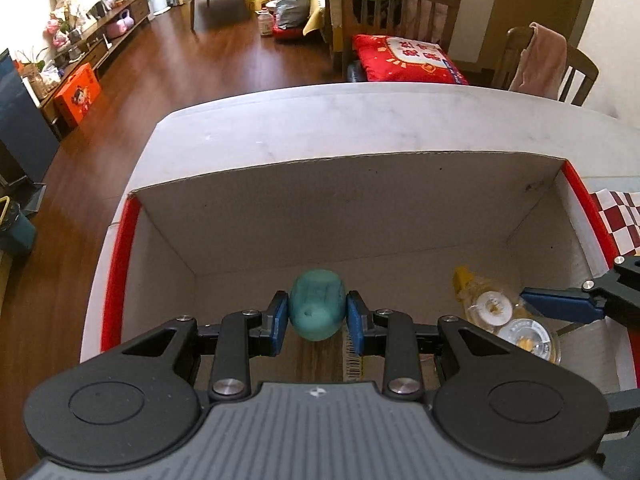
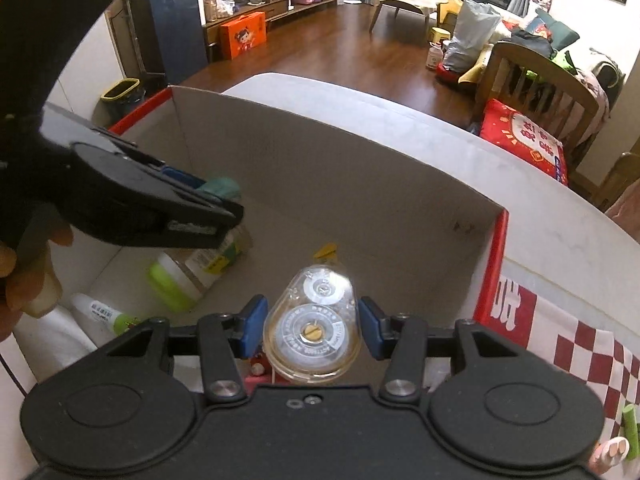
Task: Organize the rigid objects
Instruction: 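Open both grippers to drop the teal toy and tape into the box, then withdraw both open grippers from the box back toward the remaining items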
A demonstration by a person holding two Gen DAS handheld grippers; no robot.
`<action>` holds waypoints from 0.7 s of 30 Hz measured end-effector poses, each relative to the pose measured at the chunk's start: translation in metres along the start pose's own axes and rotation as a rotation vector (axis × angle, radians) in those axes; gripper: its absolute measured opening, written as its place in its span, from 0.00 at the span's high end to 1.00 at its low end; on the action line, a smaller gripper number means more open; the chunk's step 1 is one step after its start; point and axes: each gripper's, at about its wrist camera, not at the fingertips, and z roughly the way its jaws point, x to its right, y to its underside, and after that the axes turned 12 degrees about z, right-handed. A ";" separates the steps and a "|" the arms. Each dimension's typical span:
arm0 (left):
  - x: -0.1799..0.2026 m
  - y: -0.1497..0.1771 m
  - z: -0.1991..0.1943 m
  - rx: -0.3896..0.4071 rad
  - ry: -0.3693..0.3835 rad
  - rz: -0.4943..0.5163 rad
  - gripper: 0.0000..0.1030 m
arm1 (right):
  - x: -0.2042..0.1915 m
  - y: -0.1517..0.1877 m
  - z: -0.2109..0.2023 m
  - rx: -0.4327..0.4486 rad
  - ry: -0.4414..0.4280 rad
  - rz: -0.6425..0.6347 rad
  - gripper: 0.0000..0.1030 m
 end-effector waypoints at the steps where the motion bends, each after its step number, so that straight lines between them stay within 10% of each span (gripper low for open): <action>1: 0.001 0.001 0.000 0.000 0.006 -0.001 0.71 | 0.001 0.000 0.000 -0.001 -0.002 0.001 0.53; 21: 0.007 0.013 -0.014 -0.029 0.044 -0.026 0.70 | 0.005 0.011 -0.025 -0.010 -0.049 0.025 0.47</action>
